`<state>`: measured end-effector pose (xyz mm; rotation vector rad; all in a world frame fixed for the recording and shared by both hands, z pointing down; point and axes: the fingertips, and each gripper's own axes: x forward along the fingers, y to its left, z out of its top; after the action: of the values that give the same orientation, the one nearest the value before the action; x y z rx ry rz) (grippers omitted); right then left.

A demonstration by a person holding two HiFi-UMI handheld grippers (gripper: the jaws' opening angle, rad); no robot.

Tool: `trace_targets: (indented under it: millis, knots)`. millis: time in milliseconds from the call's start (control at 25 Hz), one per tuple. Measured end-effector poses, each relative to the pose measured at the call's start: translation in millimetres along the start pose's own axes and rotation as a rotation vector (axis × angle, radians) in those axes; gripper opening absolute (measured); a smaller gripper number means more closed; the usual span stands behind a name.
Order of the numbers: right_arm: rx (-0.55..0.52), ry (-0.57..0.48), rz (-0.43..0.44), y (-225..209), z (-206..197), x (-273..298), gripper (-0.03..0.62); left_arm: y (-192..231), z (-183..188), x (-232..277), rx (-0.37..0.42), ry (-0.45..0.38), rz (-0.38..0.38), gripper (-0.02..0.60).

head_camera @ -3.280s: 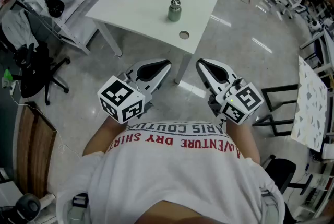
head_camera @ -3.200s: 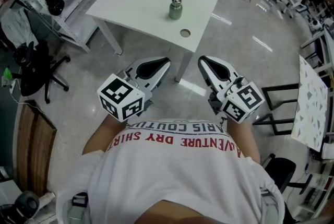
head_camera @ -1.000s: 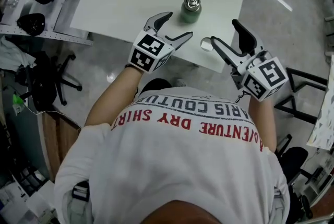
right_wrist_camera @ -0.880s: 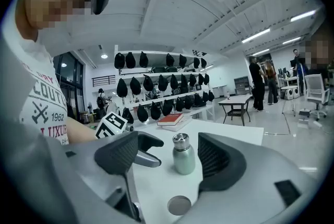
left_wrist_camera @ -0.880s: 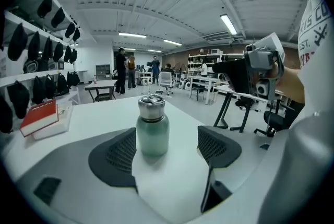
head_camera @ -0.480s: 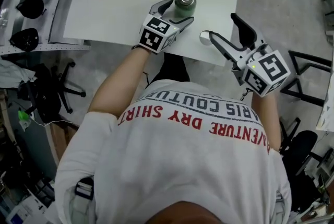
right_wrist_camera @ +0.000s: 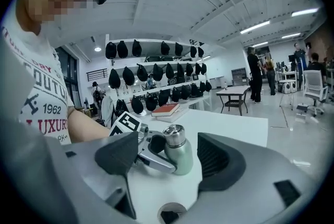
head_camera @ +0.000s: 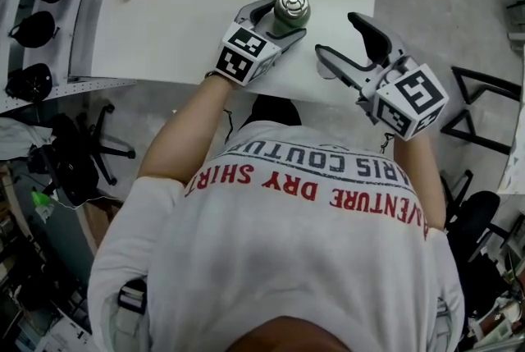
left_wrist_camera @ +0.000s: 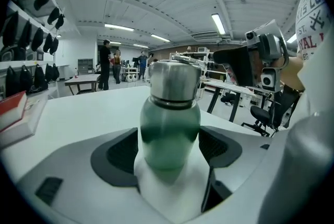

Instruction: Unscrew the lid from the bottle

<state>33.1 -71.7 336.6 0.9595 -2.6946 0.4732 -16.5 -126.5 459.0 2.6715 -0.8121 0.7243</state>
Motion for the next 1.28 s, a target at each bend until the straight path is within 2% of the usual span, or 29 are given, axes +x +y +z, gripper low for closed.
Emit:
trace_targets:
  millis: [240,480,840,1000,1080,1120,1280]
  knots:
    - [-0.048,0.047,0.011,-9,-4,35,0.336,-4,-2,5,0.055,0.023,-0.067,0.371]
    - [-0.055,0.062,0.035,-11,-8,60,0.336,-7,-1,5,0.063,0.024,-0.102,0.370]
    - [-0.156,0.081,0.055,-9,-13,90,0.334,-7,-1,6,0.055,0.021,-0.100,0.370]
    - [-0.209,0.088,0.035,-9,-18,99,0.333,-7,-2,6,0.053,0.017,-0.101,0.370]
    - [-0.229,0.082,0.016,-12,-19,99,0.312,-9,-1,7,0.054,0.015,-0.102,0.370]
    - [-0.233,0.077,0.008,-13,-18,99,0.275,-9,0,7,0.054,0.013,-0.102,0.370]
    - [-0.231,0.057,0.005,-14,-17,102,0.268,-6,-1,6,0.050,0.010,-0.097,0.370]
